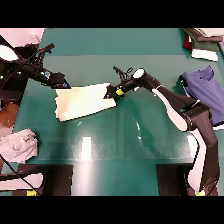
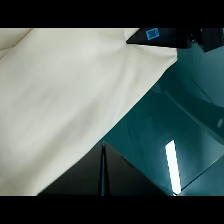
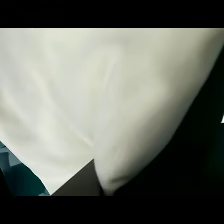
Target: Fold the shirts.
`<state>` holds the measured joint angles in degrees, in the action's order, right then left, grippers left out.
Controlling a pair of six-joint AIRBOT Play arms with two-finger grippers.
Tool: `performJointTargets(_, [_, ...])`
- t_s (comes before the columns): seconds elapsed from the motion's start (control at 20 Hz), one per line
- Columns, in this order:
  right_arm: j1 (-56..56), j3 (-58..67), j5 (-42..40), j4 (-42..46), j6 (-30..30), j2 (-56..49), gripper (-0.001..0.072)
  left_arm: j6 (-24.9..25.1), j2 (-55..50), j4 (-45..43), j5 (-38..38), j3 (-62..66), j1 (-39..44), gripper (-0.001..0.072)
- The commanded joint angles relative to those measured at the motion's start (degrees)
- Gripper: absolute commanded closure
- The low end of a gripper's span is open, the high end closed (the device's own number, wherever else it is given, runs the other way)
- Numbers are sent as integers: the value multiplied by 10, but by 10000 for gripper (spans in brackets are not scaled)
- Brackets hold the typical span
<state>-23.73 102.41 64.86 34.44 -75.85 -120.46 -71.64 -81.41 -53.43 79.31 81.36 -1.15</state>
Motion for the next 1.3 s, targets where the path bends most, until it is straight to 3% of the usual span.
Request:
performJointTargets(0.0, [-2,0,-17,2,26,12,702,1,0,-2,2,0,0,683])
performJointTargets(0.1, [28,0,-19,12,29,49,703,1,0,-1,4,0,0,682])
performJointTargets(0.4, [206,0,28,156,21,195,703,-6,0,1,8,0,0,683])
performJointTargets(0.55, [316,0,43,227,-11,250,703,-21,0,16,-4,0,0,682])
performJointTargets(0.9, [512,0,36,223,-12,287,703,-21,0,61,-5,0,0,683])
performJointTargets(1.25, [567,1,-37,163,4,328,703,-21,0,61,2,0,0,682])
